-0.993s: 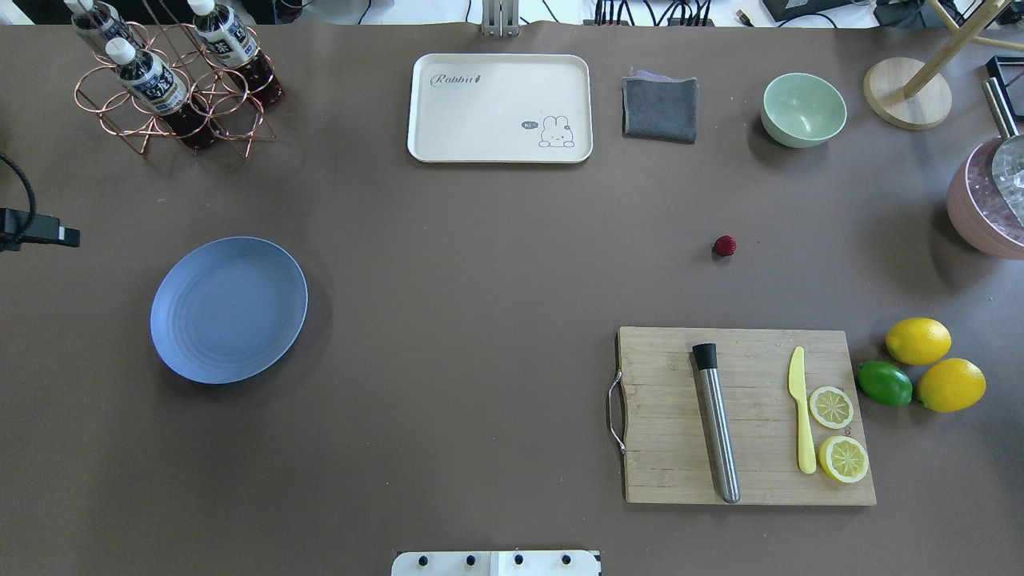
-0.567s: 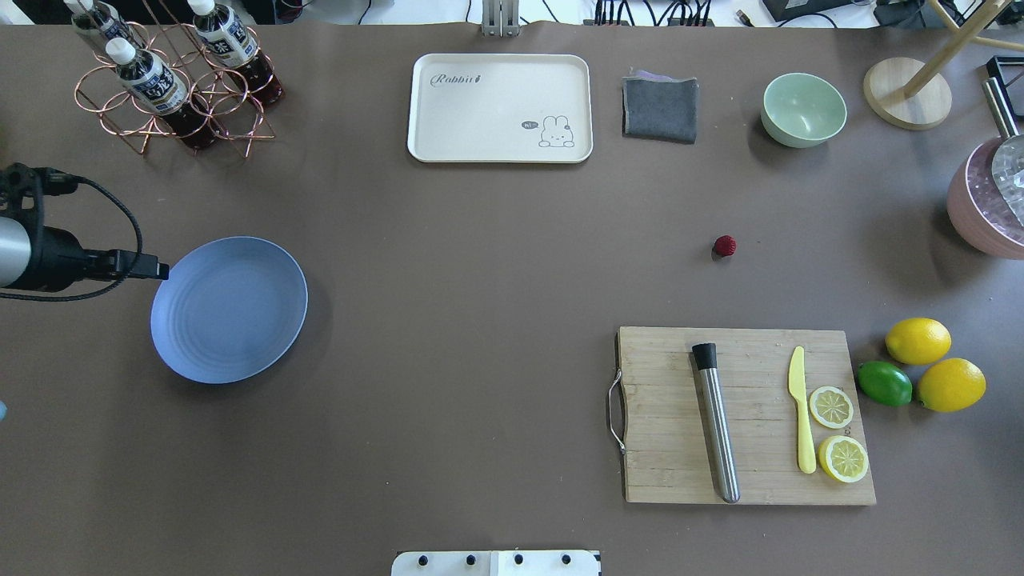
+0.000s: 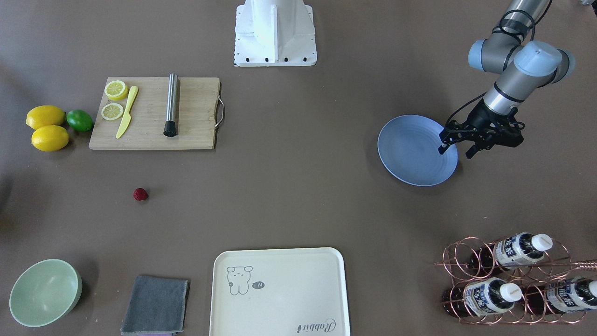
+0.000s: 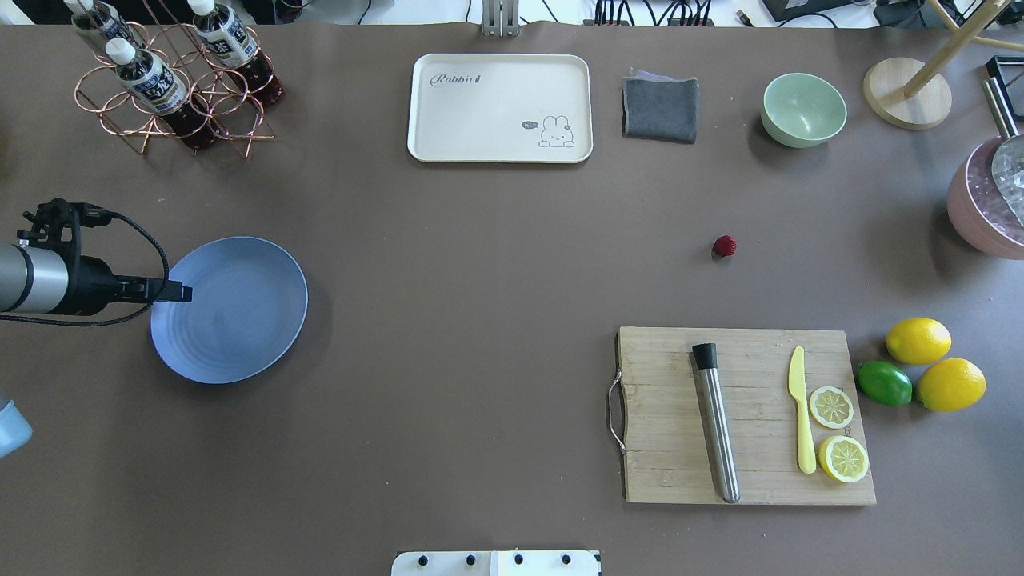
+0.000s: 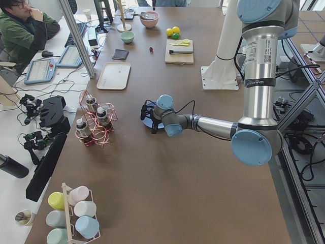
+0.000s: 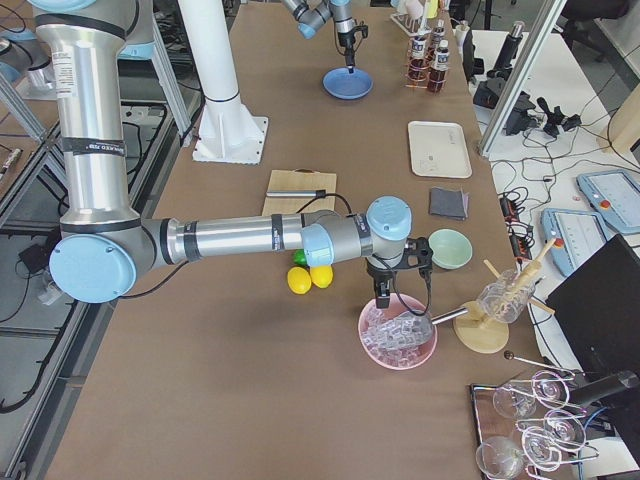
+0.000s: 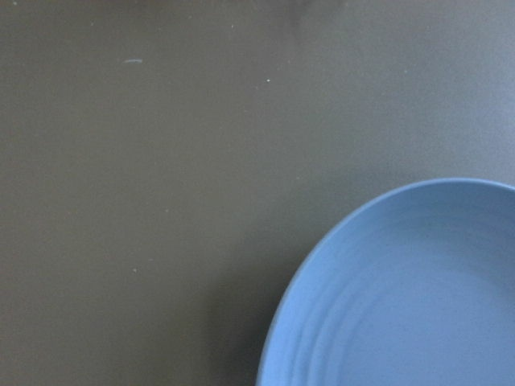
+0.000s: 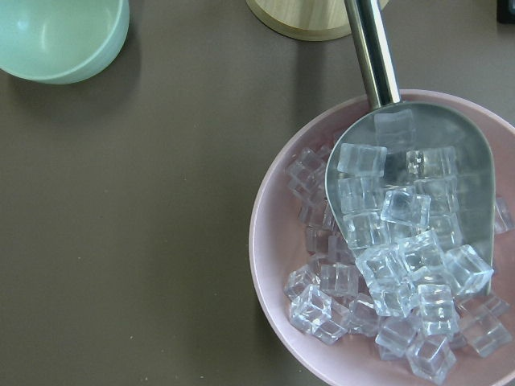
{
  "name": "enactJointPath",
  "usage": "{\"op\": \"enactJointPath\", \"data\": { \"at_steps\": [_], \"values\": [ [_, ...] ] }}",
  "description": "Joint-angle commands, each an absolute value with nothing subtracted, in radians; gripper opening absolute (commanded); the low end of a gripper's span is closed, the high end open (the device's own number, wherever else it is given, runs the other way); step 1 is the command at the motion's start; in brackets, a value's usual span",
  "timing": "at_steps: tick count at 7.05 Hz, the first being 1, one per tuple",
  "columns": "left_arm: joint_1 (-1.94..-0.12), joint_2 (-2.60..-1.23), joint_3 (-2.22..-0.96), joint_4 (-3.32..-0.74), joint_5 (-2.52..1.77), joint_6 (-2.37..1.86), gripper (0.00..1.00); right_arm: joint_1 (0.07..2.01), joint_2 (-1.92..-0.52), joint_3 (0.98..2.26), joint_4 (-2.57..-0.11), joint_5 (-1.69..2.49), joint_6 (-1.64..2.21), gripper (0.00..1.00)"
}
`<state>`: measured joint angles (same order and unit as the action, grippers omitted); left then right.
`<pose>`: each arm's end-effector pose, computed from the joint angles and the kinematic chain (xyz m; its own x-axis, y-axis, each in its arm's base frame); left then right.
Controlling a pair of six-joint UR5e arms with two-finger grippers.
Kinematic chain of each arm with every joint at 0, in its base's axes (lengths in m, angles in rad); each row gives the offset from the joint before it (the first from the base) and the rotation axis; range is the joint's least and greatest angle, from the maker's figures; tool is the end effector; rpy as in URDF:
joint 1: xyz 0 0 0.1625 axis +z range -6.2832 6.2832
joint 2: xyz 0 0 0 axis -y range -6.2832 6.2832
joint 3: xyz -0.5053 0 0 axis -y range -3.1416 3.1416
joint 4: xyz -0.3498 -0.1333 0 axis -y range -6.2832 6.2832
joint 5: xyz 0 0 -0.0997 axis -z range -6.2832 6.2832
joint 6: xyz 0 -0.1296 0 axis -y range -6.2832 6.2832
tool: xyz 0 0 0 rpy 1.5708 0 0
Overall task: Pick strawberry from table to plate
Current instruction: 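Push the blue plate toward the table center with the left gripper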
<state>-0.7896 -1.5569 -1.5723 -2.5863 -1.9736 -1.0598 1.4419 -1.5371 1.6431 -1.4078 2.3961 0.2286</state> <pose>0.2913 -0.4109 0.6521 0.5359 0.0985 -0.8385 0.1817 0.9564 0.2285 -0.0245 -0.4852 0.6888 0.6588 -0.0569 0.7501 -0.0261 0.9948 0.0983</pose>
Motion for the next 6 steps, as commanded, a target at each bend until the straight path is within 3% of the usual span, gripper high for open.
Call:
{"op": "enactJointPath", "data": {
  "at_steps": [1,4,6],
  "values": [
    [-0.787,-1.565,-1.557,-2.611,-1.977,-1.063,0.01,1.439,-1.536,1.641,-1.402,2.396,0.229,1.00],
    [-0.799,-1.568,-1.565,-2.599,-2.050,-1.063,0.00,1.439,-1.539,1.641,-1.385,2.390,0.230,1.00],
    [-0.903,-1.619,-1.589,-2.521,-2.217,-1.065,0.00,1.427,-1.475,1.638,-1.394,2.399,0.268,1.00]
  ]
}}
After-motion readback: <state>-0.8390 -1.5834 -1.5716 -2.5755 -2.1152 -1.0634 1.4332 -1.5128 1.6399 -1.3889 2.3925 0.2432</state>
